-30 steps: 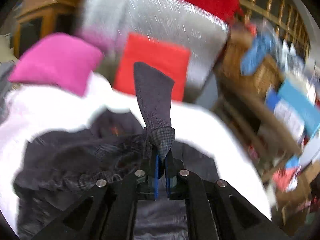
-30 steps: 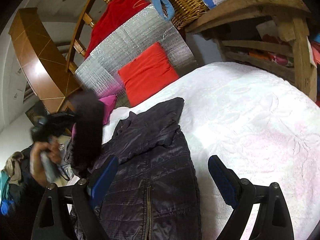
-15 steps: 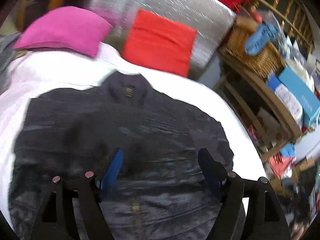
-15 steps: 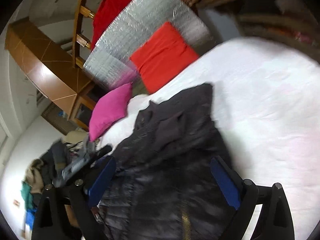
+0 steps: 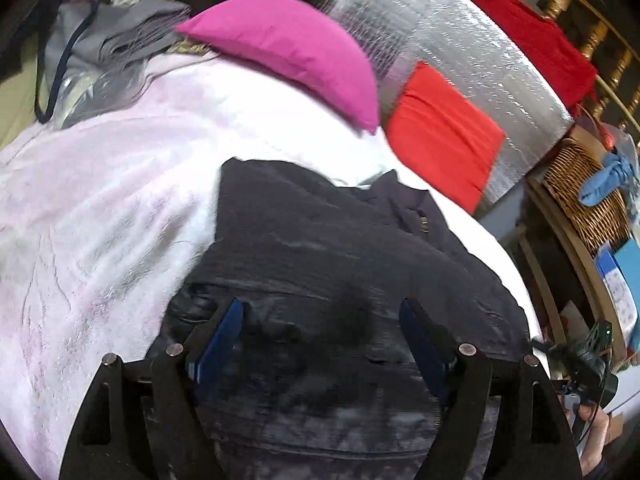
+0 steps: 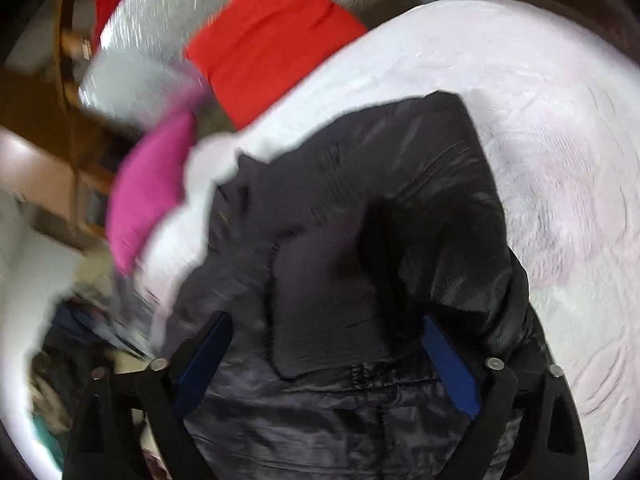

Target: Fold large clothes

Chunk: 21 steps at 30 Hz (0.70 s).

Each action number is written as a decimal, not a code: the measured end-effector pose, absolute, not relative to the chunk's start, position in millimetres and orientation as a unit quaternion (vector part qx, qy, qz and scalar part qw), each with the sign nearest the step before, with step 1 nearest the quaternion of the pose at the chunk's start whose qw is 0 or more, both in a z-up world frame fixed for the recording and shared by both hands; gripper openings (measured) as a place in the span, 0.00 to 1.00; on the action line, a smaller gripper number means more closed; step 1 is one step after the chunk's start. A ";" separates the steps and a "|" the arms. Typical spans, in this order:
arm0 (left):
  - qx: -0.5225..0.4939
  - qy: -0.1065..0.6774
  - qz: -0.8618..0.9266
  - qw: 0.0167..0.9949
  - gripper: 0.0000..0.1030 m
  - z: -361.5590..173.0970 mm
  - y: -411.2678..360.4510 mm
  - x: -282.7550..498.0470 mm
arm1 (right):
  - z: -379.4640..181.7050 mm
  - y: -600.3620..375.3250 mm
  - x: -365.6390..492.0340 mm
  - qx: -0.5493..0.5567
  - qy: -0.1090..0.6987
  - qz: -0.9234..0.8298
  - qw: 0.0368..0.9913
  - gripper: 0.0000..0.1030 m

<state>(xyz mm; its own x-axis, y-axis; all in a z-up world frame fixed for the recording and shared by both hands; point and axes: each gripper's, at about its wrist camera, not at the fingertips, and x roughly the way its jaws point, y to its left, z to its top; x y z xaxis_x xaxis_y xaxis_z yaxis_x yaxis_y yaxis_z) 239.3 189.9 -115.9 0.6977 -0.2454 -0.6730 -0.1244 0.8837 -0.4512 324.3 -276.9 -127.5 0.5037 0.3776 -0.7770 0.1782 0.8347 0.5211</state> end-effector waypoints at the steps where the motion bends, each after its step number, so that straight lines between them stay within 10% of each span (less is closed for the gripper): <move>1: -0.239 0.390 -0.033 0.889 0.79 -118.8 194.0 239.4 | -125.1 -270.2 326.6 0.252 0.505 0.054 0.824 0.16; 9: -0.223 0.357 -0.035 0.906 0.79 -97.1 200.5 243.2 | -48.3 -254.3 312.5 0.122 0.413 0.035 0.902 0.12; 21: -0.066 0.455 0.025 0.888 0.79 -150.2 158.2 301.0 | -129.7 -276.5 332.4 0.140 0.457 0.021 0.878 0.12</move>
